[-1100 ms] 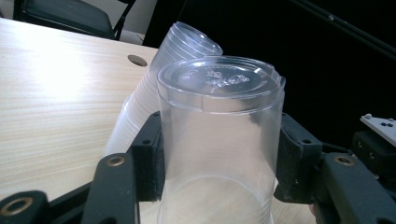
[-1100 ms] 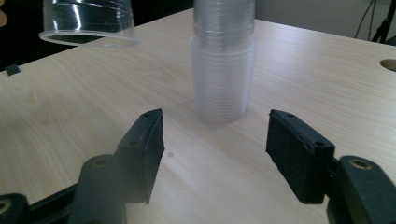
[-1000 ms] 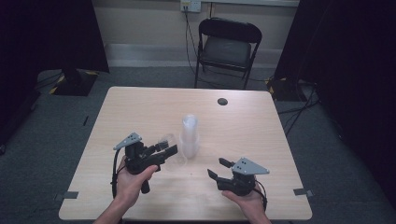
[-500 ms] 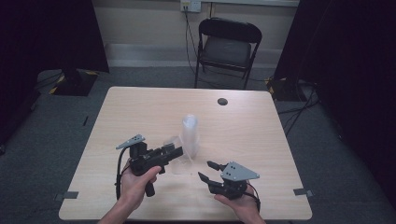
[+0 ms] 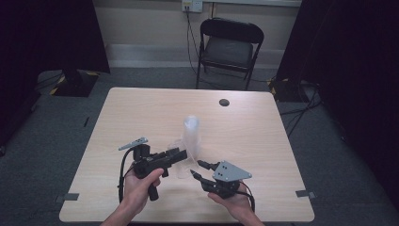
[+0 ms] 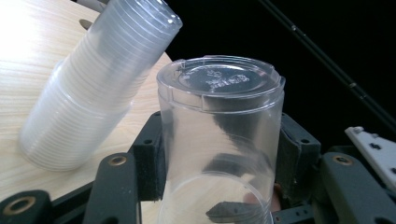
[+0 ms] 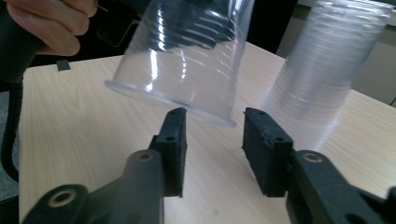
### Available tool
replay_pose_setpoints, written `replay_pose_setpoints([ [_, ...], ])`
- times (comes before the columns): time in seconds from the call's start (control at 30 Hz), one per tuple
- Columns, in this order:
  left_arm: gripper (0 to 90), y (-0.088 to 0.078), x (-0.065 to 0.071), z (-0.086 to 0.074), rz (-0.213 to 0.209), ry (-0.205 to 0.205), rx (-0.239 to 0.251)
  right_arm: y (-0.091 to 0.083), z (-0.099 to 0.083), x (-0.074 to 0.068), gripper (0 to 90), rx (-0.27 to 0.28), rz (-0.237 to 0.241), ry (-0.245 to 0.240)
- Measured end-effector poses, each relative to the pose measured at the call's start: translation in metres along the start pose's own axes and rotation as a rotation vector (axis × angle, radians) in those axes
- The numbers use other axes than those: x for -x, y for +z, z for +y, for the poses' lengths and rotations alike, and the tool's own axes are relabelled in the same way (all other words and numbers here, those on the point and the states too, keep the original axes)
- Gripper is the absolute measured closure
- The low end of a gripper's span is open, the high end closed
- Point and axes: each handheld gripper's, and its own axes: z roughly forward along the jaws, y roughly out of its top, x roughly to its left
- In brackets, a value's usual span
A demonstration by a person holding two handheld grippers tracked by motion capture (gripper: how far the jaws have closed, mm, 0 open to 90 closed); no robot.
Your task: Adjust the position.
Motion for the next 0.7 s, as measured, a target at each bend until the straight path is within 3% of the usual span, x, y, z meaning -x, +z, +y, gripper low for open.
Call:
replay_pose_setpoints([
  [0.43, 45.6, -0.001, -0.005, -0.004, -0.016, -0.027, 0.010, 0.003, 0.000, 0.001, 67.9, 0.033, 0.009, 0.001],
  [0.57, 46.1, -0.001, -0.010, -0.006, -0.048, -0.089, 0.030, 0.003, 0.000, 0.001, 68.1, 0.062, 0.006, -0.010],
  [0.7, 46.7, -0.002, -0.011, -0.006, -0.070, -0.114, 0.033, 0.004, 0.002, 0.000, 67.9, 0.083, 0.005, -0.020],
])
